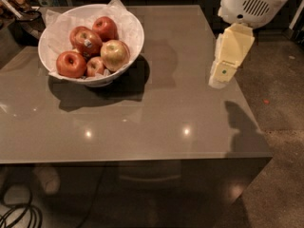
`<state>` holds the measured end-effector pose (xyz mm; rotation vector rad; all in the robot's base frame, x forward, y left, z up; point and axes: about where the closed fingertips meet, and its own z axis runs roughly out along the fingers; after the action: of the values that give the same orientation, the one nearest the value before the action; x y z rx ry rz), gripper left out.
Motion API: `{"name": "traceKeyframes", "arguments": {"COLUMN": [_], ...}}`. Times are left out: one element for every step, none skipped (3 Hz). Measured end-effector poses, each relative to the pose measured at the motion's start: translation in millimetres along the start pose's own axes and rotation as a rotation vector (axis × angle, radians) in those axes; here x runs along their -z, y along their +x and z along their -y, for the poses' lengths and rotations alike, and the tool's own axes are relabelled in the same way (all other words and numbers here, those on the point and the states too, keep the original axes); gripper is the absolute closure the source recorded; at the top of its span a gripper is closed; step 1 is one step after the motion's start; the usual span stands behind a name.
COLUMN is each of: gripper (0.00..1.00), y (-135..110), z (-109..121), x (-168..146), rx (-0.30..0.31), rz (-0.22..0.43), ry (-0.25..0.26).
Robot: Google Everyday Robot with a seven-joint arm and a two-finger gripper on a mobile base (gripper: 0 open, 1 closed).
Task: Pick apple from white bowl
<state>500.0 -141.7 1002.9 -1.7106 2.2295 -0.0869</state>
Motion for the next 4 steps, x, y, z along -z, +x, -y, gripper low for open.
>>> {"name": "traceKeyframes", "arguments": {"gripper": [0.00, 0.00, 0.00, 0.00], "y": [-40.4, -81.7, -93.7, -103.0], "z": [11.8, 30.5, 34.7, 35.8], "x": [-9.5, -21.0, -20.8, -21.9], "rx": [-0.008, -0.012, -0.003, 0.006], "rz": [0.051, 0.065, 0.089, 0.154], "ry": [-0.030, -0.043, -0.028, -0.041]}}
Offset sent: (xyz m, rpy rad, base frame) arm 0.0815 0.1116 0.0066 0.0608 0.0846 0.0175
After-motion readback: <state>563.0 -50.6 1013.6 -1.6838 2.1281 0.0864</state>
